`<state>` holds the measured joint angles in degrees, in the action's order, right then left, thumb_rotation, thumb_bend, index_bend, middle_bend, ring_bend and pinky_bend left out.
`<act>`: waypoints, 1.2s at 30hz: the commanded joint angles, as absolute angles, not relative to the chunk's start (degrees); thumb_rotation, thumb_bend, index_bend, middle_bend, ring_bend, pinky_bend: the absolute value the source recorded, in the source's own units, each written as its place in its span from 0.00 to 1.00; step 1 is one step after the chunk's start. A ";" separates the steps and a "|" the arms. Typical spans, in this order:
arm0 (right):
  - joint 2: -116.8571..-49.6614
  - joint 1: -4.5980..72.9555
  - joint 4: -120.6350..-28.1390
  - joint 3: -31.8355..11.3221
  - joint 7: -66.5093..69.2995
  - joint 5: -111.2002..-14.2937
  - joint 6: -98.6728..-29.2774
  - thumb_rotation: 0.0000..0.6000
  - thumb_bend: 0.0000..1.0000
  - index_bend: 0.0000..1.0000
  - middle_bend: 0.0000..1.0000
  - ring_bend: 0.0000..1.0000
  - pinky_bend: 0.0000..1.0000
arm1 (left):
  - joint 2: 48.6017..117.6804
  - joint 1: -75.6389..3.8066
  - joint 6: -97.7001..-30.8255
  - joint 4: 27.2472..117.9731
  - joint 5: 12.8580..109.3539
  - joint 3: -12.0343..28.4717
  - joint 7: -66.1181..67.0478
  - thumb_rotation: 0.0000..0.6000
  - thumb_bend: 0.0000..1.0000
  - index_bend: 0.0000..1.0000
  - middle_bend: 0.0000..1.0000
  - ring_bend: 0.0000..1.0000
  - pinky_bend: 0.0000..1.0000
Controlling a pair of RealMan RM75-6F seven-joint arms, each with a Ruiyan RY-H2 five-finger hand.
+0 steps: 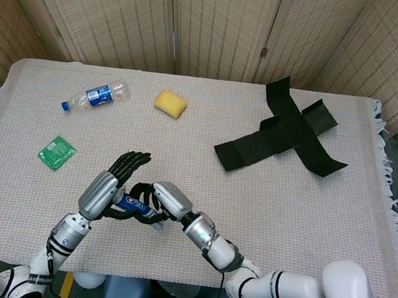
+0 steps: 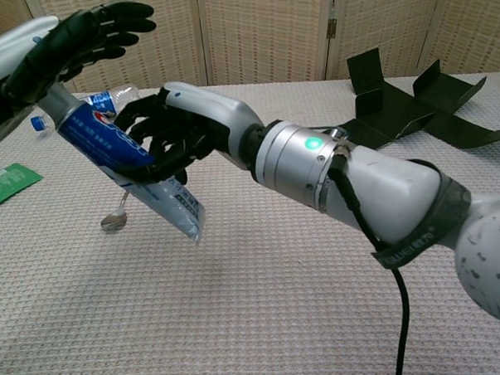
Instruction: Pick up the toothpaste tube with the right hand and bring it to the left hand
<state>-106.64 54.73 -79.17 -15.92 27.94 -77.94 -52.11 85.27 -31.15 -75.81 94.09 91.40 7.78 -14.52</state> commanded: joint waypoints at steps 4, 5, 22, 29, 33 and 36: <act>-108.91 54.31 -78.02 -16.70 28.50 -76.89 -52.94 1.00 0.75 0.79 0.68 0.76 0.68 | 87.11 -31.01 -77.38 92.15 91.40 8.30 -13.36 0.09 0.15 0.07 0.08 0.02 0.00; -109.16 54.29 -77.92 -16.90 28.77 -76.62 -52.80 1.00 0.75 0.79 0.68 0.76 0.68 | 87.23 -30.99 -77.49 91.95 91.34 8.35 -13.33 0.09 0.15 0.07 0.08 0.02 0.00; -104.88 54.15 -79.40 -15.64 24.05 -76.12 -48.60 1.00 0.75 0.80 0.69 0.78 0.69 | 84.01 -30.79 -76.37 92.49 90.05 8.23 -13.97 0.09 0.15 0.06 0.08 0.02 0.00; -94.88 56.08 -82.17 -13.81 10.75 -73.33 -41.35 1.00 0.76 0.81 0.69 0.78 0.69 | 79.49 -29.95 -75.21 93.47 88.73 7.71 -11.96 0.08 0.15 0.06 0.08 0.03 0.00; -89.96 58.58 -83.75 -12.68 0.63 -70.14 -37.11 1.00 0.75 0.80 0.68 0.75 0.68 | 77.21 -29.47 -73.86 93.92 87.30 7.11 -7.82 0.09 0.15 0.06 0.08 0.03 0.00; -88.31 60.55 -84.22 -11.34 -8.40 -66.36 -35.88 1.00 0.75 0.79 0.66 0.72 0.66 | 75.52 -29.13 -72.62 94.79 85.79 6.71 -4.16 0.09 0.15 0.07 0.08 0.03 0.00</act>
<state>-91.84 57.89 -82.84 -13.05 0.26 -70.64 -38.88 76.88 -29.50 -73.65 94.11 86.97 7.13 -6.34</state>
